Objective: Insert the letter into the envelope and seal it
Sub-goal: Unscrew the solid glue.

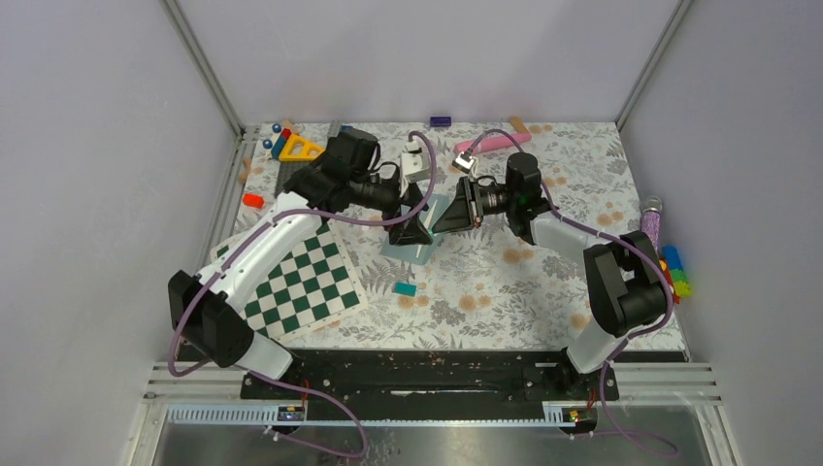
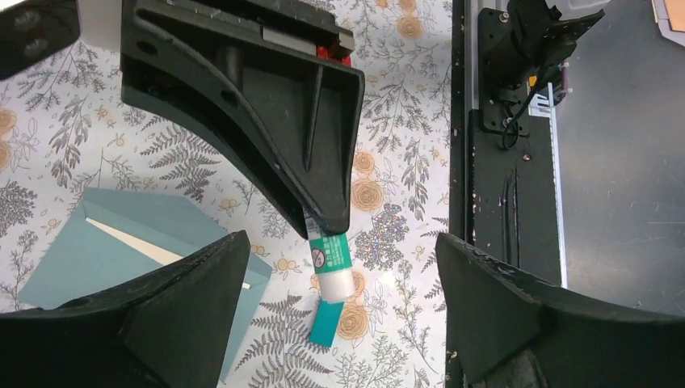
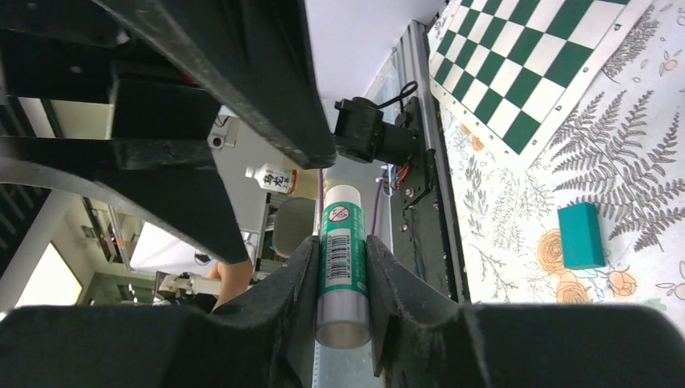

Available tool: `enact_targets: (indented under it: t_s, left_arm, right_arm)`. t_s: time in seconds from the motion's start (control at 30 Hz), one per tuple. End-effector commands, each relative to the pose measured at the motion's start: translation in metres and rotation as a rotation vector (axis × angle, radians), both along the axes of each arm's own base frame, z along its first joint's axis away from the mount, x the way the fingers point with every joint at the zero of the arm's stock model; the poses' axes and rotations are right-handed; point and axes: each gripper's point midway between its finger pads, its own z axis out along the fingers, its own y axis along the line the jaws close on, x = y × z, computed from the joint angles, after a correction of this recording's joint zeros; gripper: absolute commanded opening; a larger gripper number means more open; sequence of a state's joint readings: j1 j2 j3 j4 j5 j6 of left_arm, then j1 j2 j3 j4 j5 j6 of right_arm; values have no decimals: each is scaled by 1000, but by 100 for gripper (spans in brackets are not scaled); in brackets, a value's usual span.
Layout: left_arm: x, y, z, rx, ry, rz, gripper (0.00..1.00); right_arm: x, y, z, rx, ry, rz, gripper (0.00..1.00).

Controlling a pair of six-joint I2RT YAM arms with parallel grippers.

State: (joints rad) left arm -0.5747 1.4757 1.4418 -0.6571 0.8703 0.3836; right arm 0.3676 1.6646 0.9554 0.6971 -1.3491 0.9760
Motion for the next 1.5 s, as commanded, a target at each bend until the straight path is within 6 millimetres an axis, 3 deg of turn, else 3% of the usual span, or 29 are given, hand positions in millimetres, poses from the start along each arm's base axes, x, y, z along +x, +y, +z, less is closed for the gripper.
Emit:
enact_targets:
  t_s: [0.0, 0.13, 0.3, 0.57, 0.87, 1.03, 1.13, 1.27, 1.37, 1.47]
  left_arm:
    - [-5, -9, 14, -28, -12, -58, 88]
    - [-6, -9, 2, 5, 4, -74, 86]
    - [-2, -10, -12, 53, 24, -77, 76]
    - [1, -15, -14, 58, 30, -81, 49]
    - [0, -15, -13, 57, 29, -83, 28]
    - [-2, -16, -15, 61, 36, -94, 5]
    - [-4, -16, -16, 60, 45, -103, 0]
    - [-10, -15, -16, 52, 52, -120, 0]
    - [-13, -13, -16, 48, 61, -122, 0]
    - [-14, -12, -14, 45, 64, -116, 0]
  right_arm:
    - [1, 3, 20, 13, -121, -16, 0]
    - [2, 3, 21, 21, -115, -18, 0]
    - [1, 3, 24, 36, -108, -9, 0]
    - [1, 3, 25, 38, -105, -8, 0]
    - [5, 3, 7, -19, -96, -30, 0]
    - [5, 4, 7, -23, -103, -25, 0]
    - [4, 3, 12, -15, -118, -18, 18]
    - [4, -3, 20, -17, -164, -25, 52]
    - [9, -14, 20, -53, -212, -62, 60]
    - [10, -26, 11, -141, -265, -98, 61]
